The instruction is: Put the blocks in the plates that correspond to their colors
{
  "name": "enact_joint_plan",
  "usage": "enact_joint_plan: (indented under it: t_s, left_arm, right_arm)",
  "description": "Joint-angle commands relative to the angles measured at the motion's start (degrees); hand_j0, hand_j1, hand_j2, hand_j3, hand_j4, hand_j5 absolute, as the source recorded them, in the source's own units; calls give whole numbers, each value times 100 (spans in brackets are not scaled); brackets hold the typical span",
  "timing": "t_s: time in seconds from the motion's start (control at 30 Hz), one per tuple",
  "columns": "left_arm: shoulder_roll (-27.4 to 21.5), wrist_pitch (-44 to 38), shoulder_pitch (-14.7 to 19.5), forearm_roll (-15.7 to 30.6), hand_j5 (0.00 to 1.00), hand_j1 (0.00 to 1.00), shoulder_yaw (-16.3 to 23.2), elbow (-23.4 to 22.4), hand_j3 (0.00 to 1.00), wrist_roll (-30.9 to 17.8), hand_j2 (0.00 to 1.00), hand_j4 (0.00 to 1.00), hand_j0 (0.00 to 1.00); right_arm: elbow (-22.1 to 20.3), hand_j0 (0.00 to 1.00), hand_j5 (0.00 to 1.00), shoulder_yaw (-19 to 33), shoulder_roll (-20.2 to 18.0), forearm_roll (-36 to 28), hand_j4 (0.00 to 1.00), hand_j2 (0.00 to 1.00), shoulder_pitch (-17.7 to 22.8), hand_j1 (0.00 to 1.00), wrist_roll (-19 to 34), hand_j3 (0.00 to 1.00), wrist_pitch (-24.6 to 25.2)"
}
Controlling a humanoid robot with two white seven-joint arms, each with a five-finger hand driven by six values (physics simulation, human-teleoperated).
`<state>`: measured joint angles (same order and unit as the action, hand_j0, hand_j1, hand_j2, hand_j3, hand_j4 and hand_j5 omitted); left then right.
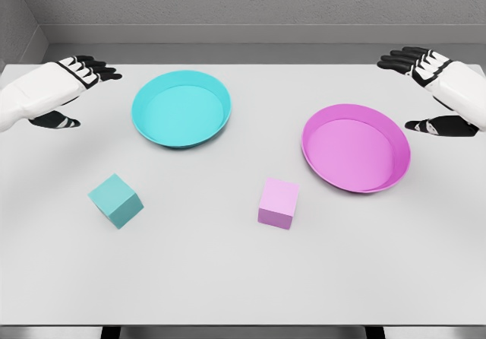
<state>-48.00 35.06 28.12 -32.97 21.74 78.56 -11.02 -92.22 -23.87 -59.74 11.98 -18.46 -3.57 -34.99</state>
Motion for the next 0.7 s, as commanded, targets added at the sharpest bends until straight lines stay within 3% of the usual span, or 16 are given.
enact_joint_plan:
  t_s: [0.0,0.1,0.23,0.3,0.47,0.53,0.57,0.67]
  left_arm:
    - [-17,-6,0,36,100,100,-3,2,100,3,100,100,100]
    - [-148,-6,-132,27,100,100,-3,63,100,3,100,100,100]
    - [-711,-6,-360,10,100,100,-3,371,100,3,100,100,100]
    - [-1001,-6,-457,1,100,100,-3,564,100,-14,100,100,100]
    - [-1467,-6,-650,-236,100,100,260,1302,100,-269,100,100,100]
    - [-1581,-6,-747,-236,100,100,278,1478,100,-269,100,100,100]
    - [-1590,-6,-844,-236,100,100,269,1601,100,-269,100,100,100]
    - [-1573,-6,-1151,-245,100,100,137,1839,100,-524,100,100,100]
  right_arm:
    - [-7,100,100,5,-29,-30,100,100,0,100,-4,100,-1]
    - [-7,100,100,32,-38,-64,100,100,0,100,-12,100,-1]
    - [-24,100,100,-30,6,-65,100,100,0,100,-4,100,-1]
    - [-138,100,100,-117,24,-38,100,100,-35,100,14,100,493]
    - [-138,100,100,-1066,314,-29,100,100,-861,100,857,100,801]
    - [-314,100,100,-1269,401,-21,100,100,-1002,100,1428,100,801]
    - [-332,100,100,-1550,542,-21,100,100,-1274,100,1789,100,810]
    - [-288,100,100,-2077,779,243,100,100,-1705,100,1948,100,967]
